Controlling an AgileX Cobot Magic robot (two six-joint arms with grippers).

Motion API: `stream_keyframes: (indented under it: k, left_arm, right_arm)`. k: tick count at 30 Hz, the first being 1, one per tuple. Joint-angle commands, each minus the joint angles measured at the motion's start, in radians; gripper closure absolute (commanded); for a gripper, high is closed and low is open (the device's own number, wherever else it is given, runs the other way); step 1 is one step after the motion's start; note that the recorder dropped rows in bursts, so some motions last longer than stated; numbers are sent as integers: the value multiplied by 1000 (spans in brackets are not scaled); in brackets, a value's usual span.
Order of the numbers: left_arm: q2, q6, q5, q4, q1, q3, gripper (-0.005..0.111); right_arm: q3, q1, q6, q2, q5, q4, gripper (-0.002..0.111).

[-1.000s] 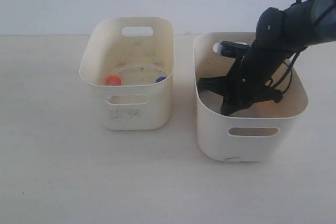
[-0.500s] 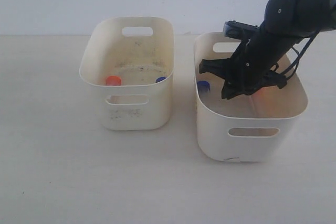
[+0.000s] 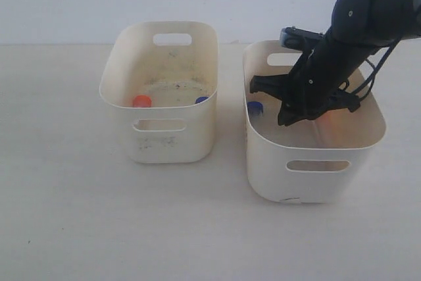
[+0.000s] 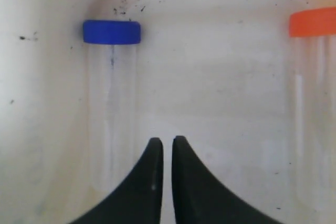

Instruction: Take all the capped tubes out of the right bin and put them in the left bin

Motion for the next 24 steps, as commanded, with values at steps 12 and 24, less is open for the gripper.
stream_keyframes:
  k: [12, 24]
  left_arm:
    - [4, -4, -7, -3, -7, -2, 103]
    - [4, -4, -7, -3, -7, -2, 103]
  right_arm:
    - [4, -3, 10, -8, -21, -10, 59]
    - [4, -3, 4, -6, -13, -17, 49]
